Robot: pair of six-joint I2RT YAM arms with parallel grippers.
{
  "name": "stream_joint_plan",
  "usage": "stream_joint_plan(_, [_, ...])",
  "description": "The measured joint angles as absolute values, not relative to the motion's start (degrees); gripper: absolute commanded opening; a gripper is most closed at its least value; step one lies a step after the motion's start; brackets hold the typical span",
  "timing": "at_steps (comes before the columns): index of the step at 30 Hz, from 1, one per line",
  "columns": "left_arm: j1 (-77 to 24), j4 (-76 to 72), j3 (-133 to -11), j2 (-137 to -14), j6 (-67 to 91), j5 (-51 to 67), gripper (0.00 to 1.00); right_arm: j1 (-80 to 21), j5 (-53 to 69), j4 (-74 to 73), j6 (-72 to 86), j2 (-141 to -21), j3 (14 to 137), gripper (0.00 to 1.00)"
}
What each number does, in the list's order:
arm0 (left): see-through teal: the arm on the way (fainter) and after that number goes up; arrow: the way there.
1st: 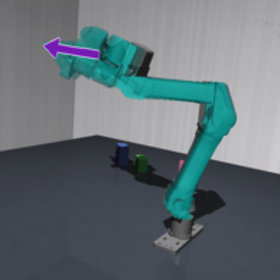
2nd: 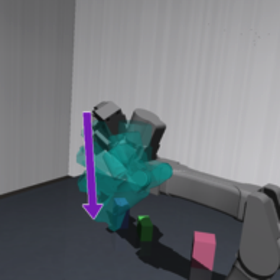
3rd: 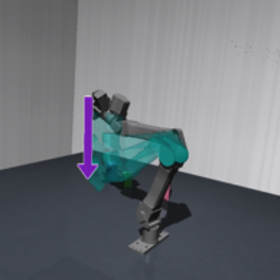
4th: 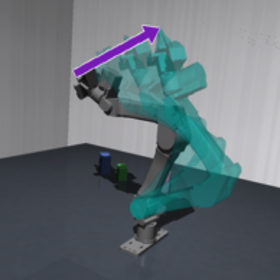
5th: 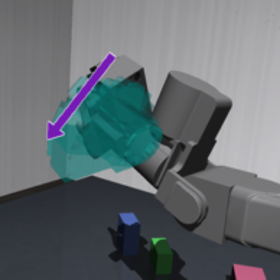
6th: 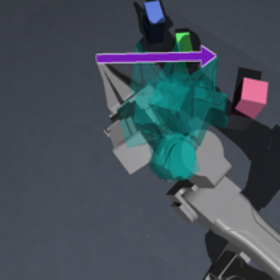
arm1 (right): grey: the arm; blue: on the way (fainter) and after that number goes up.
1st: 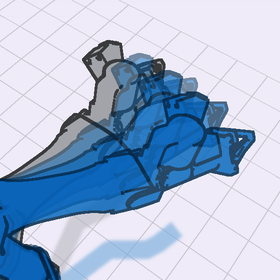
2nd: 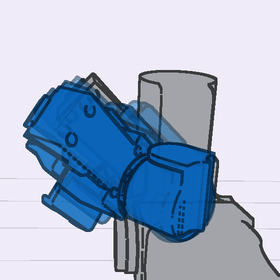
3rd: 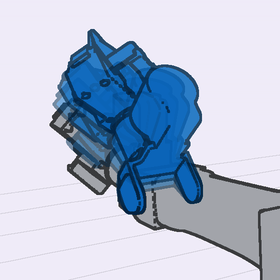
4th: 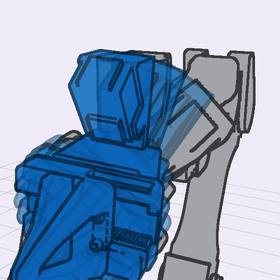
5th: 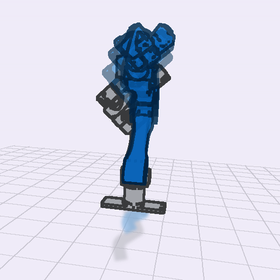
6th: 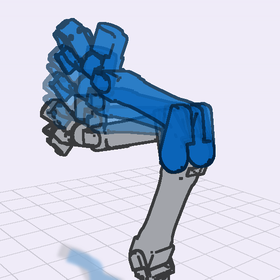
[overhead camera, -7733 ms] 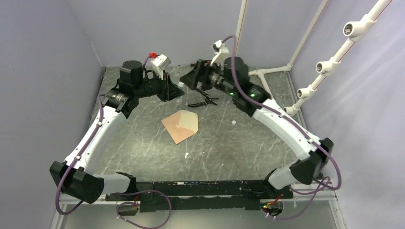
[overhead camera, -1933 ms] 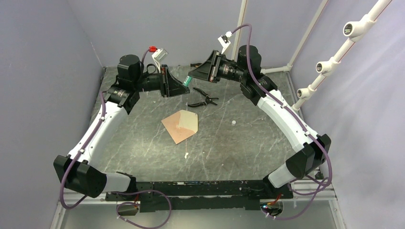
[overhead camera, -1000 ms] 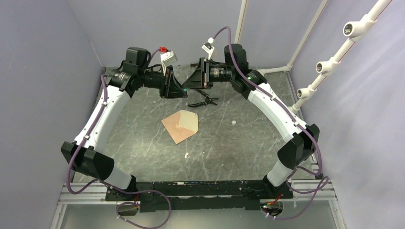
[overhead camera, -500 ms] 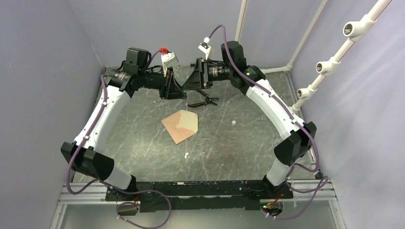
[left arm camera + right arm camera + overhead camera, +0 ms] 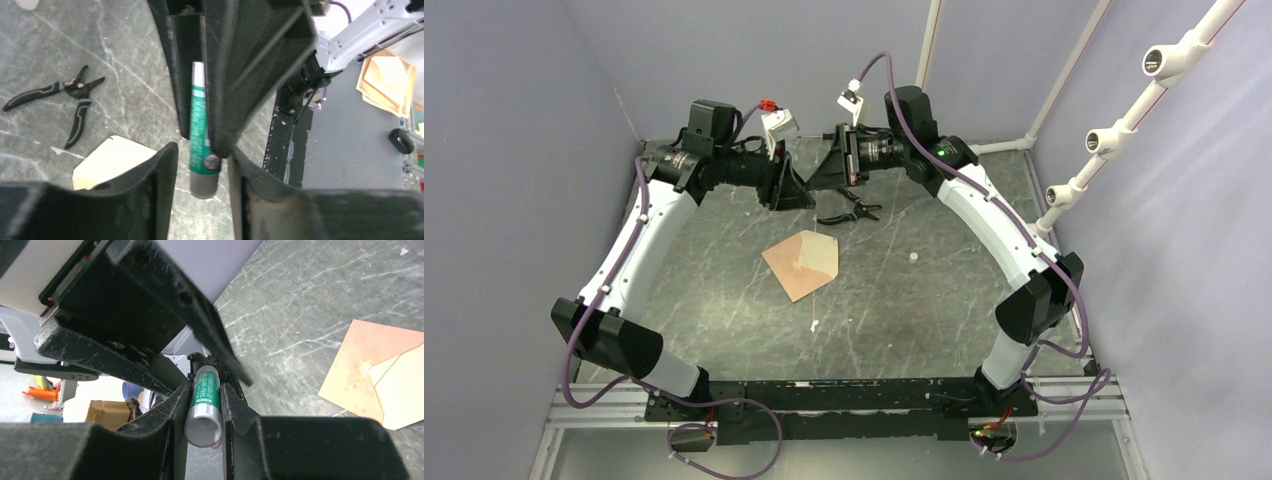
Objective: Place the letter into the envelope and seal it
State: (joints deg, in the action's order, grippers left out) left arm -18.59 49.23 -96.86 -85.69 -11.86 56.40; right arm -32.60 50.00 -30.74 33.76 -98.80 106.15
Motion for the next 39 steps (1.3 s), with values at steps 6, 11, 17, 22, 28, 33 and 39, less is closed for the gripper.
stream_joint_plan(6, [-18.5,45.7,-95.0,-84.8,-9.8,51.9,0.93,-33.7,44.6,-29.8,32.4,-97.7,104.0,0.00])
stream_joint_plan(11, [-17.5,40.7,-86.5,-79.0,-4.4,49.6,0.81,-34.0,33.7,-24.8,29.5,-92.9,92.9,0.00])
stream_joint_plan(17, [-10.9,32.8,-72.9,-70.8,7.2,49.6,0.50,-36.0,19.9,-22.5,24.4,-93.6,87.1,0.00])
stream_joint_plan(22, [-4.9,25.4,-61.6,-68.2,16.6,46.7,0.40,-43.0,8.3,-20.7,19.0,-95.5,84.3,0.00])
stream_joint_plan(28, [-1.9,22.7,-57.5,-75.1,25.5,40.0,0.21,-50.3,-1.5,-18.8,15.2,-98.7,80.4,0.00])
stream_joint_plan(33, [0.1,22.2,-58.7,-89.6,29.0,38.3,0.15,-53.2,-6.1,-18.0,13.2,-103.7,80.4,0.00])
stream_joint_plan(39, [1.5,20.9,-59.9,-99.7,32.3,39.5,0.11,-53.7,-8.4,-18.1,12.4,-110.0,82.7,0.00])
